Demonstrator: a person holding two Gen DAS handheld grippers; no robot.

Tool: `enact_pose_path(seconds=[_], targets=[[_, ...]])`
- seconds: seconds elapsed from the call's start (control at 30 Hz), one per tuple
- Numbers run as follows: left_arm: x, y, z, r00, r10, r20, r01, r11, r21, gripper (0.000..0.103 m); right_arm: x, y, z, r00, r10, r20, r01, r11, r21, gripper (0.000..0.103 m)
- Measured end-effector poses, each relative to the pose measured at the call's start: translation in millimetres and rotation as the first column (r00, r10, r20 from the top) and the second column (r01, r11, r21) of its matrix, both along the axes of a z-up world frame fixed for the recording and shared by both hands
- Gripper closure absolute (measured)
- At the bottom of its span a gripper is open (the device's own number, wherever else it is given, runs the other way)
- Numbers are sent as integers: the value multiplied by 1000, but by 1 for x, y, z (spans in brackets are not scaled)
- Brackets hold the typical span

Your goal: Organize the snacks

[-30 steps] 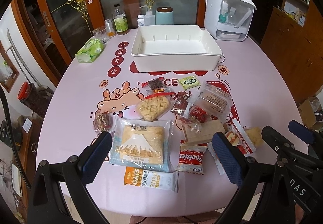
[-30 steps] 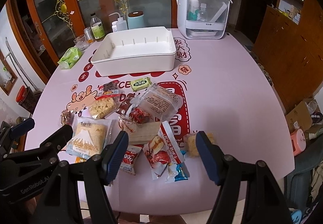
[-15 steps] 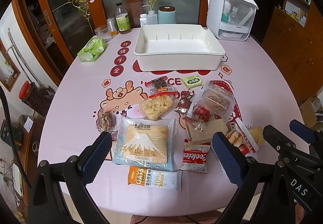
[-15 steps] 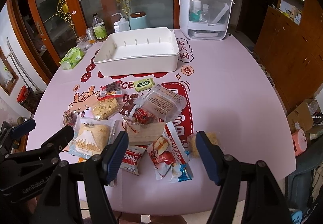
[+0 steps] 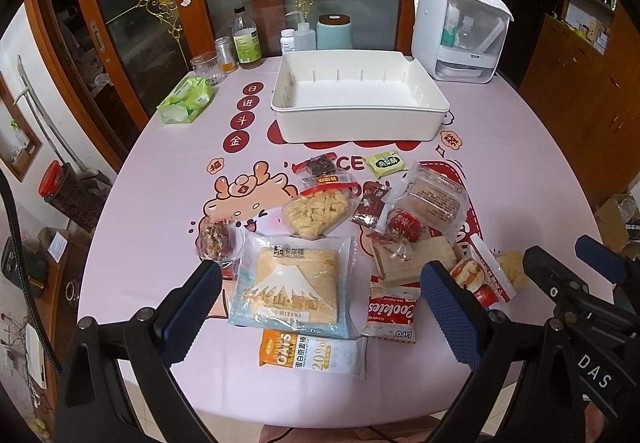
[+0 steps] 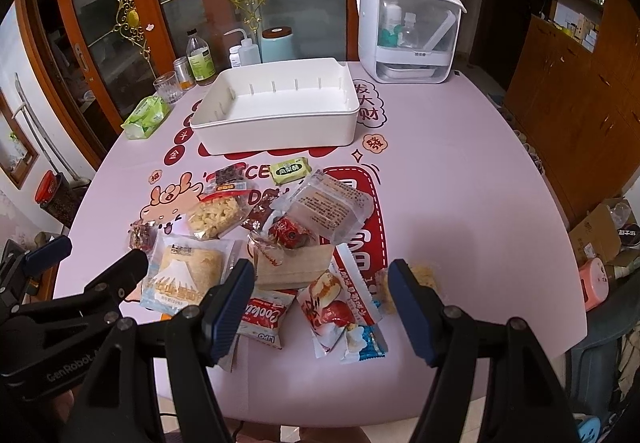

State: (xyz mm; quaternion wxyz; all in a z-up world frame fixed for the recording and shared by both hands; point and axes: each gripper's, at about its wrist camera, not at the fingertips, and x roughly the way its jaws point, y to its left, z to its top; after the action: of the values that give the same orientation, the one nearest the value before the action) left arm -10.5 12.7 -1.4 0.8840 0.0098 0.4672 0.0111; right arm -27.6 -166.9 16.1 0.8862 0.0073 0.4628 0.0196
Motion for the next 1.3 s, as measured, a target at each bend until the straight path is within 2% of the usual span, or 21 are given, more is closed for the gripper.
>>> enact_pose_path(seconds=[0.8,1.13,1.3], targets=[[11,23,14,1000,3,10,-3,1000,14,4,4,18,6,1000,10,20,-10,1000,17,33],[25,61,6,998,50,-38,-50,999,-13,4,21,44,-6,990,138,-16,-137,989,56,33],[36,88,-8,996,74,-56,-72,997,38,4,27,53,-24,979,194,-53,-193,981,37,33]])
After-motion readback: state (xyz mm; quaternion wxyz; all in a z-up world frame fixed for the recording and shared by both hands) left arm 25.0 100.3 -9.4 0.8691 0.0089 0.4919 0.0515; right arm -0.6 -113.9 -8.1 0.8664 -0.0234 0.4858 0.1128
